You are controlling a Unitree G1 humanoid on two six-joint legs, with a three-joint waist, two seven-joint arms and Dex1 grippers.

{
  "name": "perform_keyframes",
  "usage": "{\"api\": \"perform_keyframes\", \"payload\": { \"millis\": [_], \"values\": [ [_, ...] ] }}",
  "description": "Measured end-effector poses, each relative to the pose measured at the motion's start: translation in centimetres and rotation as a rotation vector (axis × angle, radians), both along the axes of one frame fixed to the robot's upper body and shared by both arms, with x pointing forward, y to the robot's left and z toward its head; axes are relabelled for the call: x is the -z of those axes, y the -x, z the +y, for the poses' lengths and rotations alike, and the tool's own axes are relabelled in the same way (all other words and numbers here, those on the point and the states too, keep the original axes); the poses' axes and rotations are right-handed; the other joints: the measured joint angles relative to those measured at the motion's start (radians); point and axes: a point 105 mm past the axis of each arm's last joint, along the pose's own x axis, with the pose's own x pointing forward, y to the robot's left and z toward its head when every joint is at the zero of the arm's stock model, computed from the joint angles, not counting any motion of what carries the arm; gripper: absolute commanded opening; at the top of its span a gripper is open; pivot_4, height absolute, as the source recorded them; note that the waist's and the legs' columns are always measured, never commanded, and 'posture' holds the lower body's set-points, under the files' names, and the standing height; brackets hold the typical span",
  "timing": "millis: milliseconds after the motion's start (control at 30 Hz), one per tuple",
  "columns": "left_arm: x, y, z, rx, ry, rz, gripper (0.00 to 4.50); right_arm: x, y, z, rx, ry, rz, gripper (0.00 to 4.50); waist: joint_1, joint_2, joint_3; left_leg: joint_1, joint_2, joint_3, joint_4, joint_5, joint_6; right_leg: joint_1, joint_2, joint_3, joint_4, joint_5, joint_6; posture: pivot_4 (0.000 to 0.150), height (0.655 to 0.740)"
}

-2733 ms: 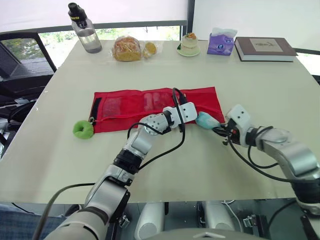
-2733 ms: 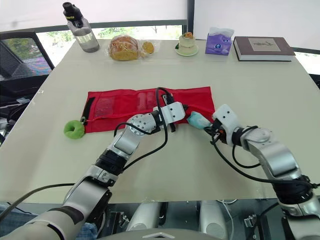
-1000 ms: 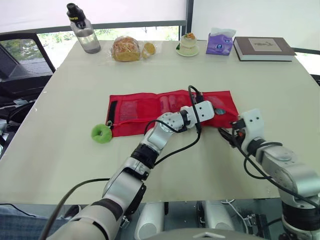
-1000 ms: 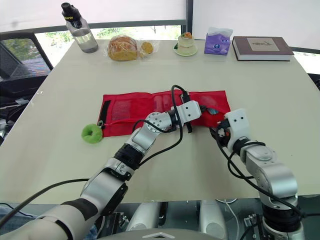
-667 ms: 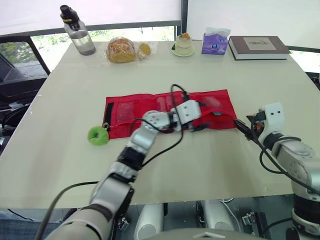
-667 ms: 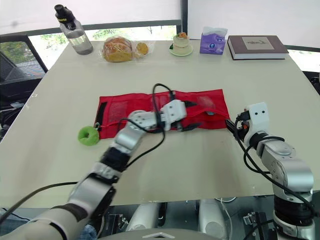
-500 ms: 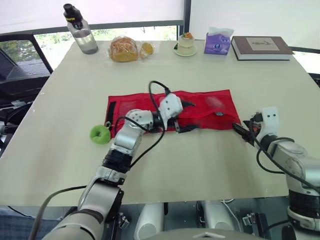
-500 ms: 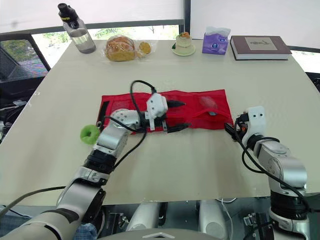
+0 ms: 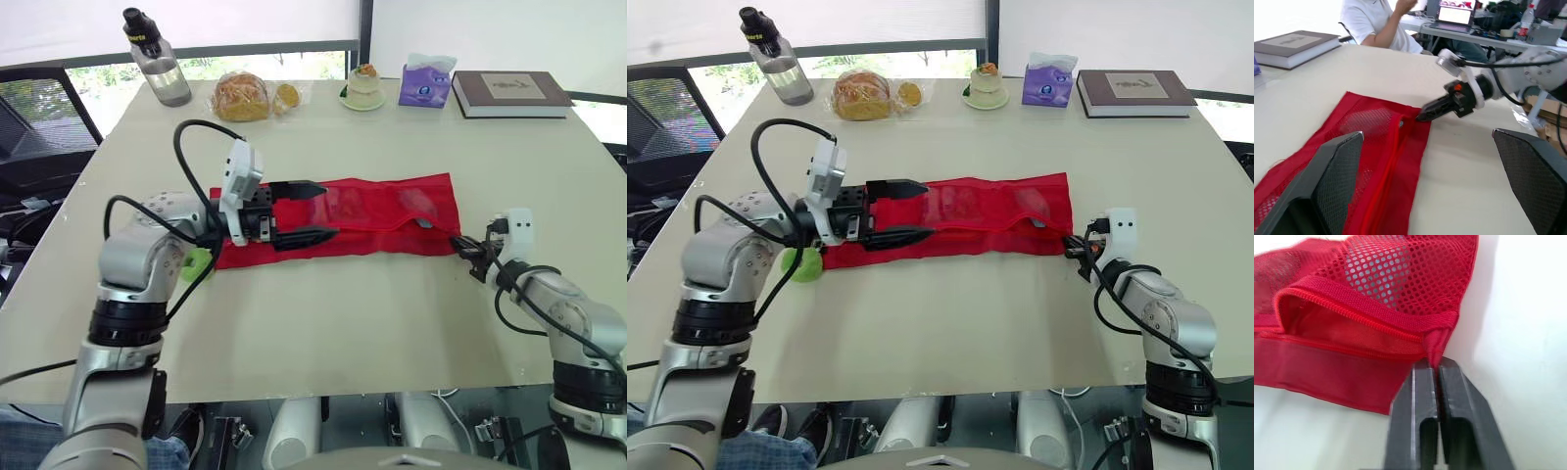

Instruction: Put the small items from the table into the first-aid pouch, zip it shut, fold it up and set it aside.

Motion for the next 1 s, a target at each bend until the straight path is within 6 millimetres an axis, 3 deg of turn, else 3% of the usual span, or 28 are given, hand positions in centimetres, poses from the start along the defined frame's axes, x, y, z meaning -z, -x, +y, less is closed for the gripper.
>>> {"api": "perform_keyframes", "payload": {
  "millis": [233, 300, 333, 467, 600, 700, 767, 833, 967, 1000],
  "values": [
    [0.3, 1.2, 0.0, 0.038, -0.063, 0.000, 4.50, 0.7, 1.7, -2.6, 0.069, 0.140, -0.002, 0.04, 0.009, 0.000, 0.000, -0.001, -0.001, 0.000, -0.001, 0.000, 0.000, 0.000, -0.001, 0.001, -0.002, -0.001, -0.001, 0.150, 0.7332],
    [0.4, 1.3, 0.0, 0.038, -0.065, 0.002, 4.50, 0.6, 2.2, -4.3, 0.102, 0.245, -0.002, 0.04, 0.012, 0.000, 0.000, -0.001, -0.001, 0.000, -0.001, 0.000, 0.000, 0.000, -0.001, 0.004, -0.002, -0.001, -0.001, 0.150, 0.7332],
    [0.4, 1.3, 0.0, 0.034, -0.064, 0.000, 4.50, 0.4, 2.5, -6.3, 0.161, 0.344, -0.004, 0.04, 0.012, 0.000, 0.000, -0.001, -0.002, 0.001, -0.001, 0.000, 0.000, 0.000, 0.000, 0.005, -0.004, -0.001, -0.002, 0.150, 0.7332],
    [0.3, 1.3, -0.2, 0.033, -0.066, -0.007, 4.50, -0.2, 2.5, -9.0, 0.254, 0.446, -0.009, 0.04, 0.007, 0.000, 0.000, -0.001, -0.002, 0.003, 0.000, 0.000, 0.000, 0.000, 0.000, 0.007, -0.004, -0.001, -0.001, 0.150, 0.7332],
    [0.4, 1.3, -0.3, 0.033, -0.069, -0.005, 4.50, -1.2, 3.0, -14.2, 0.412, 0.589, 0.004, 0.04, 0.008, 0.000, 0.000, -0.001, -0.002, 0.003, -0.001, 0.000, 0.000, 0.000, 0.001, 0.007, -0.004, 0.000, 0.000, 0.150, 0.7332],
    [0.5, 1.3, -0.4, 0.026, -0.071, -0.005, 4.50, -1.3, 3.0, -16.0, 0.445, 0.654, 0.011, 0.75, 0.006, 0.001, 0.000, -0.001, -0.002, 0.004, -0.001, 0.000, 0.000, 0.000, 0.001, 0.009, -0.004, 0.000, 0.000, 0.150, 0.7332],
    [0.5, 1.4, -0.5, 0.015, -0.072, -0.008, 4.50, -1.8, 3.1, -17.3, 0.484, 0.680, 0.012, 1.67, 0.006, 0.000, 0.000, -0.001, -0.001, 0.005, -0.001, 0.000, 0.000, 0.000, 0.001, 0.009, -0.004, 0.000, 0.000, 0.150, 0.7332],
    [0.7, 1.3, -0.4, 0.000, -0.072, -0.006, 4.50, -2.4, 3.0, -17.5, 0.494, 0.676, -0.009, 2.44, 0.005, 0.000, 0.000, 0.000, -0.001, 0.005, -0.001, 0.000, 0.000, 0.000, 0.002, 0.009, -0.004, 0.000, 0.000, 0.150, 0.7332],
    [1.5, 0.9, 0.0, -0.059, -0.083, 0.004, 4.50, -2.5, 3.0, -17.4, 0.482, 0.663, -0.015, 4.47, 0.004, 0.001, 0.000, 0.000, 0.000, 0.005, -0.001, 0.000, 0.000, 0.000, 0.005, 0.012, -0.004, 0.000, 0.000, 0.150, 0.7332],
    [1.8, 0.7, 0.2, -0.082, -0.091, 0.001, 4.50, -2.6, 3.1, -17.4, 0.481, 0.661, -0.021, 4.47, 0.005, 0.001, 0.000, 0.000, 0.000, 0.005, -0.001, 0.000, 0.000, 0.000, 0.006, 0.013, -0.004, 0.000, 0.000, 0.150, 0.7332]
  ]
}}
